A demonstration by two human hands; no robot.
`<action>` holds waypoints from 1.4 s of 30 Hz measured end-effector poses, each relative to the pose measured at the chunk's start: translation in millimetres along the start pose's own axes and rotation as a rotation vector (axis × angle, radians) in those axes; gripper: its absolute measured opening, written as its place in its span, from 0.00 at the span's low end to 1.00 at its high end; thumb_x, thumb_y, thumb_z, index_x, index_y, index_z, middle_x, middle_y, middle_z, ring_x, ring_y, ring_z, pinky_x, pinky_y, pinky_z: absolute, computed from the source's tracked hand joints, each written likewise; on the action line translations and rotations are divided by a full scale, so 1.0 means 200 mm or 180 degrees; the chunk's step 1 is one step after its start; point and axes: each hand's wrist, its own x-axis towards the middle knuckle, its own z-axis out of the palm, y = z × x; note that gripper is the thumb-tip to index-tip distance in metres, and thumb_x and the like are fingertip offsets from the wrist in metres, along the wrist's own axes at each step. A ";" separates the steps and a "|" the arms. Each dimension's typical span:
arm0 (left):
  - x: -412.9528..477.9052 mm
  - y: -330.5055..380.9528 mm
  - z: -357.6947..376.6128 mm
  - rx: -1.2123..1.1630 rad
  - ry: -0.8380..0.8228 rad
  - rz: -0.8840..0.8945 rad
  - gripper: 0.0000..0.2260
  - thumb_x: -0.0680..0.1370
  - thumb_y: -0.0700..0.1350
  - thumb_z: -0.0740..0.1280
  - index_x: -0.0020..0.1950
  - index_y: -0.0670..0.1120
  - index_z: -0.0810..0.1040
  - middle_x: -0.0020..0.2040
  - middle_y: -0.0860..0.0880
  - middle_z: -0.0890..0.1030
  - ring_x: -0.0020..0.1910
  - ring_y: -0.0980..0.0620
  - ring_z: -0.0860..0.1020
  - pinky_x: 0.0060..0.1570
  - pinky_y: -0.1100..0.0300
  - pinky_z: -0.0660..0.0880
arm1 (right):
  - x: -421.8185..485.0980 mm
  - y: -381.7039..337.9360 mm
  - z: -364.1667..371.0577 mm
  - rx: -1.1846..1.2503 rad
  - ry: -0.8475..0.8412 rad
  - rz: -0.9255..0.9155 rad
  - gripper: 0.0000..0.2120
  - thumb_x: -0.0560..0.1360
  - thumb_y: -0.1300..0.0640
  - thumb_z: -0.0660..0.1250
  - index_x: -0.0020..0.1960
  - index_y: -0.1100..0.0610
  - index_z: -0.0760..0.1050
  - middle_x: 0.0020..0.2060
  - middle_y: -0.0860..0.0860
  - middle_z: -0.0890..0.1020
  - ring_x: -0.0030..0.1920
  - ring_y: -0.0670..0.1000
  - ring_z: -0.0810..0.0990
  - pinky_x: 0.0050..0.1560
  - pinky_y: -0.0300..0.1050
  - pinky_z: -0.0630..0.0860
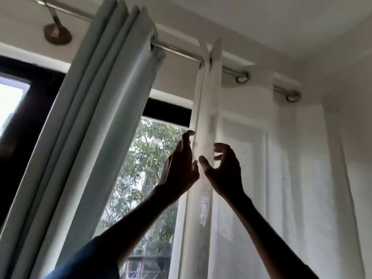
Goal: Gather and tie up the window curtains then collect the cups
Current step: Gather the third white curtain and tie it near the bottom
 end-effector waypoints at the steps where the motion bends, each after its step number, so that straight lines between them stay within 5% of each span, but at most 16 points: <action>1: 0.06 0.00 -0.02 0.0142 0.0003 0.0068 0.32 0.74 0.35 0.68 0.73 0.52 0.58 0.55 0.47 0.77 0.30 0.58 0.74 0.30 0.59 0.78 | 0.07 -0.02 0.02 -0.0046 0.0031 -0.0006 0.28 0.73 0.44 0.72 0.69 0.51 0.67 0.60 0.45 0.76 0.53 0.44 0.78 0.50 0.37 0.70; 4: 0.21 -0.01 -0.05 0.0711 -0.0042 0.0291 0.25 0.74 0.35 0.66 0.67 0.53 0.64 0.55 0.49 0.76 0.31 0.54 0.75 0.28 0.57 0.77 | 0.24 -0.06 0.08 -0.0201 0.0134 0.0021 0.29 0.75 0.48 0.70 0.70 0.57 0.65 0.62 0.51 0.76 0.60 0.52 0.77 0.57 0.45 0.73; 9: 0.38 -0.13 -0.07 0.1070 -0.0119 0.0443 0.10 0.75 0.37 0.66 0.55 0.48 0.75 0.55 0.48 0.77 0.52 0.46 0.79 0.46 0.49 0.77 | 0.48 -0.13 0.13 -0.0524 0.0243 0.0104 0.26 0.78 0.52 0.67 0.71 0.63 0.65 0.62 0.59 0.78 0.64 0.61 0.76 0.61 0.51 0.71; 17: 0.54 -0.27 -0.31 0.1434 -0.0285 -0.0097 0.21 0.71 0.34 0.66 0.64 0.45 0.77 0.62 0.46 0.78 0.64 0.44 0.74 0.62 0.55 0.69 | 0.61 -0.14 0.11 -0.0506 0.0346 0.0318 0.24 0.77 0.53 0.67 0.68 0.62 0.66 0.62 0.59 0.77 0.63 0.62 0.77 0.60 0.53 0.73; 21: 0.57 -0.38 -0.46 0.1895 -0.0018 -0.0193 0.23 0.72 0.36 0.66 0.67 0.47 0.75 0.58 0.40 0.77 0.57 0.37 0.76 0.59 0.50 0.71 | 0.63 -0.15 0.12 -0.0523 0.0291 0.0318 0.28 0.77 0.52 0.67 0.72 0.63 0.63 0.65 0.59 0.75 0.66 0.61 0.75 0.63 0.53 0.72; 27: 0.62 -0.57 -0.67 0.2388 0.0053 -0.0122 0.21 0.68 0.39 0.67 0.61 0.40 0.78 0.52 0.37 0.82 0.53 0.36 0.78 0.56 0.48 0.73 | 0.68 -0.19 0.13 -0.0670 0.0207 0.0427 0.19 0.79 0.54 0.66 0.64 0.63 0.68 0.61 0.60 0.77 0.62 0.64 0.77 0.56 0.51 0.74; 31: 0.60 -0.55 -0.71 0.2200 -0.0027 -0.0128 0.25 0.66 0.38 0.69 0.63 0.47 0.78 0.53 0.41 0.83 0.55 0.40 0.80 0.58 0.53 0.74 | 0.68 -0.21 0.14 -0.0748 0.0248 0.0393 0.15 0.80 0.58 0.63 0.64 0.63 0.71 0.63 0.61 0.77 0.63 0.65 0.76 0.59 0.53 0.73; 35: 0.59 -0.44 -0.69 0.1723 -0.0219 0.0090 0.24 0.67 0.39 0.66 0.62 0.54 0.77 0.41 0.48 0.80 0.42 0.47 0.79 0.47 0.57 0.78 | 0.63 -0.31 0.20 -0.1598 0.0028 -0.0335 0.14 0.80 0.61 0.59 0.65 0.63 0.69 0.60 0.62 0.77 0.59 0.63 0.77 0.57 0.51 0.72; 38: 0.62 -0.37 -0.68 0.1275 -0.0484 0.0324 0.24 0.65 0.35 0.66 0.59 0.52 0.80 0.34 0.52 0.75 0.33 0.52 0.75 0.40 0.56 0.77 | 0.63 -0.47 0.23 -0.1714 -0.0078 -0.0763 0.14 0.80 0.60 0.60 0.64 0.63 0.69 0.60 0.61 0.77 0.59 0.62 0.77 0.58 0.51 0.72; 42: 0.67 -0.29 -0.65 0.0991 -0.0569 0.0443 0.23 0.64 0.33 0.67 0.56 0.49 0.82 0.36 0.46 0.80 0.37 0.49 0.79 0.43 0.52 0.78 | 0.65 -0.67 0.24 -0.1447 0.0013 -0.1112 0.11 0.78 0.64 0.59 0.60 0.62 0.72 0.57 0.60 0.78 0.56 0.63 0.78 0.54 0.51 0.71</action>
